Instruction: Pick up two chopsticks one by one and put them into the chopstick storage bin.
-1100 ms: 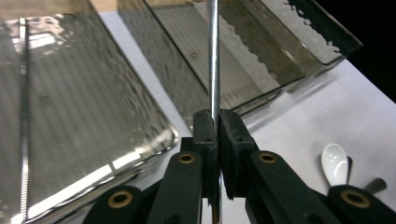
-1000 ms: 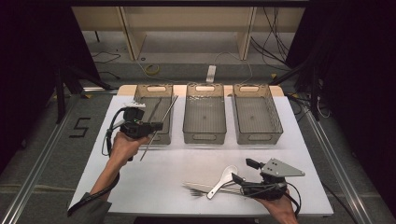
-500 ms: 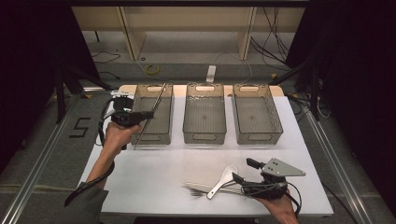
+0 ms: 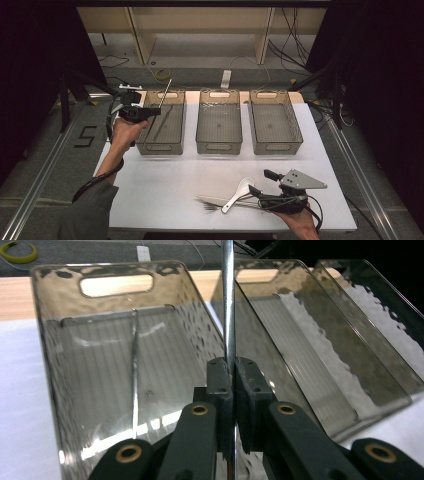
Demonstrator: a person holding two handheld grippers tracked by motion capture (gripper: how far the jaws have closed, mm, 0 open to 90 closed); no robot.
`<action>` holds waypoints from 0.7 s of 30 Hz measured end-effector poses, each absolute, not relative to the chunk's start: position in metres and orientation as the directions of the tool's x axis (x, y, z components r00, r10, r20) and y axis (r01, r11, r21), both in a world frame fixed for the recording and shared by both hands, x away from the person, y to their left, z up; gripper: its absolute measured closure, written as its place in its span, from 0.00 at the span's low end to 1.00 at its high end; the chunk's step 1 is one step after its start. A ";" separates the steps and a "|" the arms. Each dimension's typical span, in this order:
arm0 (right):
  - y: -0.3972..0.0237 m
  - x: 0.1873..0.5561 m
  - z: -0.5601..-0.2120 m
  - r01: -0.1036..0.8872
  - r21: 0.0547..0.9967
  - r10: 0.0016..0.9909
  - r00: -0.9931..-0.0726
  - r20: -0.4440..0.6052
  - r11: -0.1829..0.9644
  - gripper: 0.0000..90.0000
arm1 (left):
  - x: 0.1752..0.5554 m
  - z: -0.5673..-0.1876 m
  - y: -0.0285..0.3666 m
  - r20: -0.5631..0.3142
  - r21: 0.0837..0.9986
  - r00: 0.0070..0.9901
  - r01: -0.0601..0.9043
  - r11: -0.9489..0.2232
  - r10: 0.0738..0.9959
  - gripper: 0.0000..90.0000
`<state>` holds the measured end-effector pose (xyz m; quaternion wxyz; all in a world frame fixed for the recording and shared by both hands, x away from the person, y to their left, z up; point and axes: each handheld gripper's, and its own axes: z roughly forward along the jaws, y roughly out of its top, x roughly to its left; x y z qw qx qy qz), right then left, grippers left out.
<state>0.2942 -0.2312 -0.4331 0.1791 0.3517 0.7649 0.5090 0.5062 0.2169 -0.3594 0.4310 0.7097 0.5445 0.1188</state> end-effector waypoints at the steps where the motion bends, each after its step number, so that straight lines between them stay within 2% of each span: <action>1: -0.231 0.294 -0.433 0.356 0.905 0.720 -0.688 0.085 0.233 0.30 | 0.508 -0.360 0.218 -0.304 0.745 0.377 0.667 -0.028 0.875 0.94; 8: -0.231 0.294 -0.434 0.359 0.903 0.719 -0.689 0.086 0.236 0.30 | 0.527 -0.369 0.224 -0.315 0.737 0.329 0.676 0.012 0.890 0.94; 21: -0.231 0.295 -0.434 0.358 0.903 0.717 -0.691 0.087 0.236 0.30 | 0.546 -0.380 0.224 -0.248 0.748 0.302 0.663 -0.016 0.921 0.94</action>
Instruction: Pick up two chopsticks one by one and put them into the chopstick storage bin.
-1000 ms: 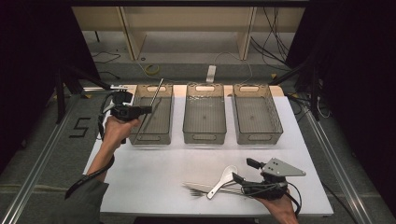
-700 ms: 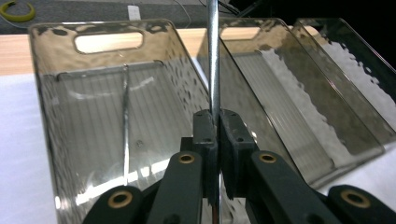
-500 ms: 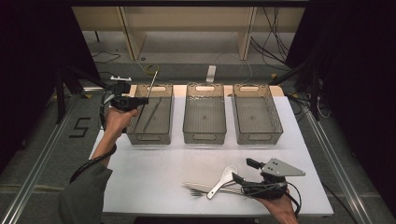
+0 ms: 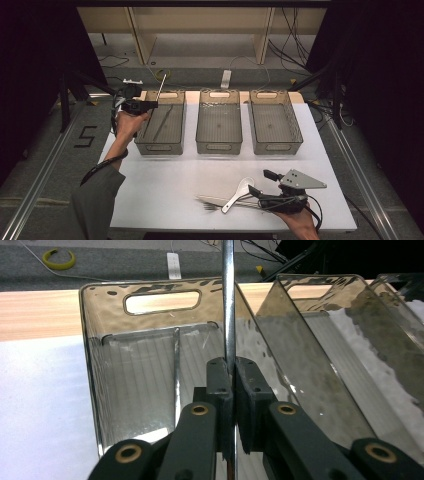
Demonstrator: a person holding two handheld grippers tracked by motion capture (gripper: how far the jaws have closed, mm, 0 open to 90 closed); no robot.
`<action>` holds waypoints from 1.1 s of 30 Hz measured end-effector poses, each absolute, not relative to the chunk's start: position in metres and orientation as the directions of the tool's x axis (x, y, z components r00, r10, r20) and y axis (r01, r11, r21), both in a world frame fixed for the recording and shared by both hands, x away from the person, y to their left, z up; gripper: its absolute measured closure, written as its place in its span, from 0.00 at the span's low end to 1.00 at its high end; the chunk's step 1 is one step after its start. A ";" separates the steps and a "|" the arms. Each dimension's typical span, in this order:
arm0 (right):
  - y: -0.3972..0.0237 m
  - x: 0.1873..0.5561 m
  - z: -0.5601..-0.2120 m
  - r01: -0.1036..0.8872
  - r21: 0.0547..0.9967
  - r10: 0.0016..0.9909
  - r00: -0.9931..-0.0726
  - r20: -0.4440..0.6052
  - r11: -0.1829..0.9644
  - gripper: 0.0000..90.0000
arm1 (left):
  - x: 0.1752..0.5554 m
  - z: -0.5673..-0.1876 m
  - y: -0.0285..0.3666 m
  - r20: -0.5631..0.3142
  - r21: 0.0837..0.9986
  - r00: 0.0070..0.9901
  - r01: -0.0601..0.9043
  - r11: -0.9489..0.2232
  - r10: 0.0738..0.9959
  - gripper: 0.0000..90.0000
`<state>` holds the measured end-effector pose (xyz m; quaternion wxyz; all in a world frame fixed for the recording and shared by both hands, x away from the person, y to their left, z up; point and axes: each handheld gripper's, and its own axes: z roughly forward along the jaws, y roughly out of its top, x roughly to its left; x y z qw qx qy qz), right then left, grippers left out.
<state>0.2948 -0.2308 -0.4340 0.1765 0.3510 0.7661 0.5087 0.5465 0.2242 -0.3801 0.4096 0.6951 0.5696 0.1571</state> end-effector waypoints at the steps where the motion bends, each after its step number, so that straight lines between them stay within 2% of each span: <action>1: -0.231 0.295 -0.434 0.359 0.903 0.718 -0.691 0.086 0.237 0.30 | 0.547 -0.382 0.225 -0.245 0.749 0.301 0.662 -0.017 0.922 0.94; 33: -0.231 0.294 -0.434 0.357 0.904 0.717 -0.692 0.087 0.235 0.30 | 0.550 -0.419 0.230 -0.217 0.725 0.290 0.687 -0.045 0.932 0.93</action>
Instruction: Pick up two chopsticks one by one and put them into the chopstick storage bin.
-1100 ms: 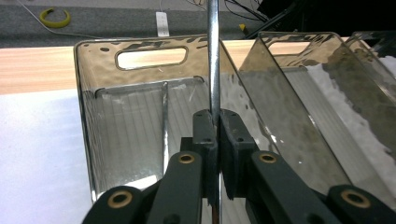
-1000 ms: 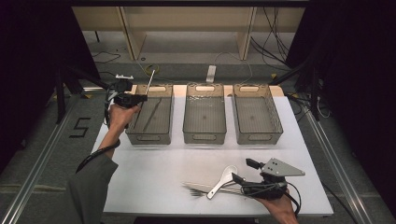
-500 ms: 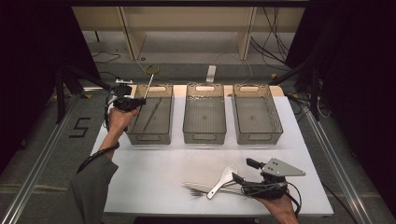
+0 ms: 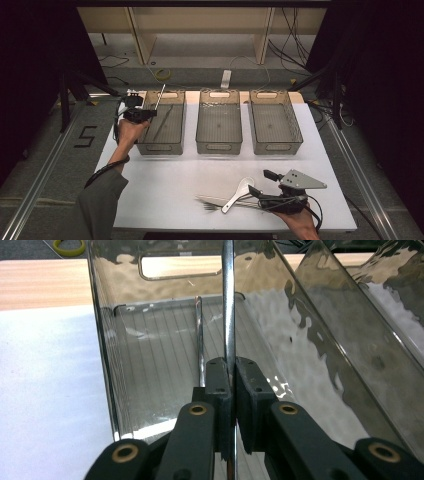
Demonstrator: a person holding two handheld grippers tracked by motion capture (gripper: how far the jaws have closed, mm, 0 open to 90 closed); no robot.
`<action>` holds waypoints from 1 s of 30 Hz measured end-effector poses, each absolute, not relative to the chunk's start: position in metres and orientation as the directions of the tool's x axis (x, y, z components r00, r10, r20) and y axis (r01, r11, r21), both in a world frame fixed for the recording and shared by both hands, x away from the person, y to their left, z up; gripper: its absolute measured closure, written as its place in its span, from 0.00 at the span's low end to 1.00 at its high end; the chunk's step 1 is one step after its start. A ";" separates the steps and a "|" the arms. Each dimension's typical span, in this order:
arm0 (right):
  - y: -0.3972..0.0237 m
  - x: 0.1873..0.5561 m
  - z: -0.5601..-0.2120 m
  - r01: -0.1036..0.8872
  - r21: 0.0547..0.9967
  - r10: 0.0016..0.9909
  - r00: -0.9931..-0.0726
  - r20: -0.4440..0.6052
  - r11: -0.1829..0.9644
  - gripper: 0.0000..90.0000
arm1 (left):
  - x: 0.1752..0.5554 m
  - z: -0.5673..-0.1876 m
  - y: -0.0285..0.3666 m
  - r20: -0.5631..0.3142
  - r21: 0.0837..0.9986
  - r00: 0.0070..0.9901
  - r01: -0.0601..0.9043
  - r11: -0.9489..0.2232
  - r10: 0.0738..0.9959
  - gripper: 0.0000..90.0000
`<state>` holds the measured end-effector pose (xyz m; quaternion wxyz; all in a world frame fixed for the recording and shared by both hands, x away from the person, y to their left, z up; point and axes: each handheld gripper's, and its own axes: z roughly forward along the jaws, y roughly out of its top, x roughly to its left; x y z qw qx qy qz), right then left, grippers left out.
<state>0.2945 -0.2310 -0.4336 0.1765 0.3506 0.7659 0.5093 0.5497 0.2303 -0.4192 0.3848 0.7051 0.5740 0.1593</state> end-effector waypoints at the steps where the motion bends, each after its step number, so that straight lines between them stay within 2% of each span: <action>1: -0.231 0.295 -0.434 0.360 0.903 0.718 -0.690 0.088 0.235 0.30 | 0.550 -0.420 0.230 -0.221 0.724 0.288 0.688 -0.041 0.932 0.93; 4: -0.231 0.295 -0.434 0.358 0.903 0.716 -0.693 0.087 0.237 0.30 | 0.549 -0.420 0.230 -0.225 0.723 0.284 0.690 -0.036 0.932 0.90; 8: -0.232 0.295 -0.434 0.361 0.903 0.719 -0.690 0.089 0.235 0.30 | 0.545 -0.419 0.228 -0.222 0.733 0.293 0.679 -0.039 0.930 0.77; 11: -0.232 0.295 -0.433 0.359 0.905 0.720 -0.688 0.090 0.230 0.30 | 0.539 -0.414 0.230 -0.275 0.742 0.274 0.670 0.022 0.922 0.72; 13: -0.232 0.295 -0.433 0.366 0.901 0.719 -0.689 0.093 0.233 0.30 | 0.534 -0.410 0.230 -0.295 0.740 0.279 0.672 0.034 0.914 0.63; 20: -0.230 0.296 -0.434 0.390 0.888 0.721 -0.685 0.103 0.243 0.30 | 0.502 -0.400 0.227 -0.297 0.721 0.358 0.692 -0.038 0.885 0.41; 26: -0.223 0.298 -0.432 0.413 0.875 0.724 -0.681 0.112 0.253 0.32 | 0.473 -0.397 0.221 -0.278 0.748 0.404 0.660 -0.067 0.872 0.34; 30: -0.216 0.296 -0.432 0.415 0.866 0.711 -0.695 0.106 0.278 0.33 | 0.456 -0.396 0.218 -0.322 0.755 0.463 0.652 -0.071 0.826 0.29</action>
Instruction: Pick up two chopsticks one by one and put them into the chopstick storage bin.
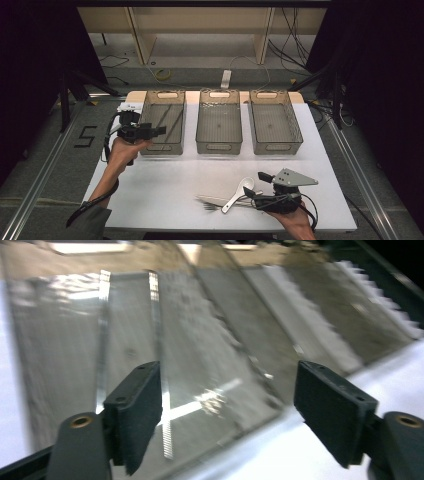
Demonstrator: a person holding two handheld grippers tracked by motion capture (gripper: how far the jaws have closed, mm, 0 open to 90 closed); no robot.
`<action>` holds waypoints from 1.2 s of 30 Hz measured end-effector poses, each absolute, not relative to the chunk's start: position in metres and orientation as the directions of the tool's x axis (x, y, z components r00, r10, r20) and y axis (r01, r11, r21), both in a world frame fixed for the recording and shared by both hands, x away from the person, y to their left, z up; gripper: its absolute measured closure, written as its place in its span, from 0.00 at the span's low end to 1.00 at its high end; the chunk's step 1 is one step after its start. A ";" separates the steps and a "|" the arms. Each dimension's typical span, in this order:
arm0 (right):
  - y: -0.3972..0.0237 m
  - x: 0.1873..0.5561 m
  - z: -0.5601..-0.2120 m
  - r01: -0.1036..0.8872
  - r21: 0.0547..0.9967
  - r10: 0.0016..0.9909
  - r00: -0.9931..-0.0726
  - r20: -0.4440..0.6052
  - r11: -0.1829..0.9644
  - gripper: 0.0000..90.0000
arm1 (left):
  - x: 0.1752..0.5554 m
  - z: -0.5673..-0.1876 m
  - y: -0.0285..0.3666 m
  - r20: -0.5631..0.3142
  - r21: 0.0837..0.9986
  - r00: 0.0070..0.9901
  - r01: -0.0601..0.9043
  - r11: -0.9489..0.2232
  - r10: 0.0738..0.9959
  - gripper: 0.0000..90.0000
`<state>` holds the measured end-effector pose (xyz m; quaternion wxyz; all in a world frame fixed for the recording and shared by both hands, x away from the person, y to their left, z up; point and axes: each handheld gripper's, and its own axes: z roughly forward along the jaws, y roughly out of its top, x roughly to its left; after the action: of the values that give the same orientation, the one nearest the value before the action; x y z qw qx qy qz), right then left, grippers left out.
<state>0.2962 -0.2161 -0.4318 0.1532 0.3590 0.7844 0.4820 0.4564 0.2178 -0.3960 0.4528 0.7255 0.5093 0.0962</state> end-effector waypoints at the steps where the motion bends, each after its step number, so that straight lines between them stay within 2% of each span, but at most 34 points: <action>1: -0.215 0.297 -0.432 0.413 0.867 0.707 -0.700 0.106 0.279 0.33 | 0.452 -0.396 0.216 -0.319 0.760 0.476 0.645 -0.078 0.820 0.29; 9: -0.206 0.298 -0.432 0.428 0.858 0.689 -0.713 0.129 0.283 0.38 | 0.424 -0.405 0.207 -0.312 0.796 0.529 0.599 -0.088 0.789 0.26; 23: -0.180 0.302 -0.440 0.449 0.812 0.636 -0.761 0.129 0.373 0.69 | 0.382 -0.413 0.200 -0.290 0.842 0.608 0.529 -0.105 0.740 0.22; 27: -0.177 0.303 -0.442 0.454 0.807 0.625 -0.768 0.140 0.377 0.76 | 0.374 -0.413 0.198 -0.302 0.846 0.621 0.524 -0.097 0.723 0.21; 36: -0.172 0.303 -0.444 0.456 0.797 0.604 -0.783 0.147 0.397 0.89 | 0.360 -0.418 0.191 -0.262 0.851 0.647 0.505 -0.145 0.716 0.20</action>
<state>0.3027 -0.1715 -0.4437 0.0831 0.3187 0.8317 0.4471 0.3600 0.1909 -0.4177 0.5116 0.7496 0.4071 0.1030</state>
